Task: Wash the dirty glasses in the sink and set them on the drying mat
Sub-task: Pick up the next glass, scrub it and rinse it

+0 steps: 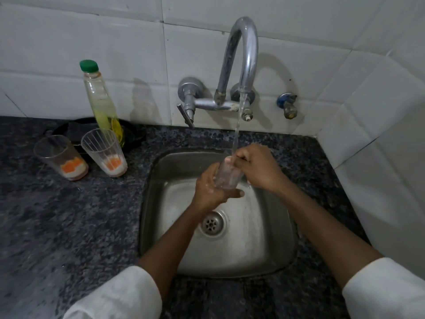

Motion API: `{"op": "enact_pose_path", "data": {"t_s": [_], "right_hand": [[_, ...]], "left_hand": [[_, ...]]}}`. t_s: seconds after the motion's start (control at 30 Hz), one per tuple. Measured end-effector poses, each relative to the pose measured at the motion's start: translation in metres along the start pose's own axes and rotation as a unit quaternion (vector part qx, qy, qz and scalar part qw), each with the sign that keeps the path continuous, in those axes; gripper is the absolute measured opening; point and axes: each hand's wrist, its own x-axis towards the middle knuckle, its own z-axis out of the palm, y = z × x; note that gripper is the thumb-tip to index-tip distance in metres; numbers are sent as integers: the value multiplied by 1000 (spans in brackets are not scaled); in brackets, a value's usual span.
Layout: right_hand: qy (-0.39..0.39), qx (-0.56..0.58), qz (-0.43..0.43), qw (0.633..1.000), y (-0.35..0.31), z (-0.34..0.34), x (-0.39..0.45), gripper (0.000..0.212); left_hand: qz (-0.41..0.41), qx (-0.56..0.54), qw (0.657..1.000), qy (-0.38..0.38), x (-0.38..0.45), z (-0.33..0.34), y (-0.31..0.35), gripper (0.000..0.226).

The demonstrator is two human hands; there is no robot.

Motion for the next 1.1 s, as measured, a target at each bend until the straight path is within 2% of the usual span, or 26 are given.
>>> {"op": "enact_pose_path", "data": {"t_s": [0.03,0.07,0.1,0.13,0.17,0.23,0.27,0.3,0.37,0.43,0.5,0.53,0.57,0.6,0.63,0.73,0.77,0.83,0.9,0.97,1.03,1.1], "right_hand": [[-7,16,-25,1000,0,-2,-2,38],[-16,34,-48,998,-1,-3,-4,32],[-20,48,-61,997,-2,-3,-5,28],[-15,57,-61,996,-1,-1,-5,28],[1,61,-41,997,1,2,-4,31],[44,58,46,996,5,8,-2,38],[55,66,109,990,7,12,-2,41],[56,105,182,976,10,18,-5,41],[52,250,317,914,22,32,-12,35],[47,386,413,823,32,48,-18,37],[37,499,466,730,32,66,-21,40],[36,537,476,696,31,75,-21,41],[34,561,477,676,30,83,-22,41],[27,569,475,671,26,89,-24,42],[19,550,474,687,25,96,-25,41],[40,393,443,805,17,103,-23,21],[69,360,420,830,14,100,-20,20],[114,382,353,846,1,91,-14,18],[121,436,282,846,-20,80,-7,15],[114,430,242,862,-40,71,8,15],[117,322,218,914,-59,68,31,17],[119,91,154,977,-75,65,55,29]], "left_hand": [[-52,-100,990,-85,0,-9,4,68],[-87,-190,966,-153,0,-17,4,67],[-106,-244,945,-191,-1,-20,4,65],[-119,-248,941,-197,-2,-20,4,64],[-122,-225,950,-181,-5,-17,7,63],[-111,-96,984,-102,-6,-9,12,61],[-84,12,995,-48,-5,-8,15,61],[-31,146,989,-6,-4,-10,17,64],[77,368,927,2,-3,-16,18,71],[163,445,880,-7,-6,-21,21,69],[254,413,875,-4,-8,-25,27,60],[285,381,880,-7,-8,-26,29,58],[301,348,888,-14,-7,-27,31,58],[295,314,902,-19,-5,-28,32,61],[275,287,917,-19,-3,-32,32,65],[217,280,935,16,-3,-51,34,67],[207,284,936,31,-3,-60,33,68],[190,285,937,61,-4,-81,33,73],[173,272,943,85,-6,-101,33,76],[163,250,949,100,-8,-117,37,77],[156,234,954,106,-9,-129,42,77],[157,230,955,108,-9,-138,47,75]]}}
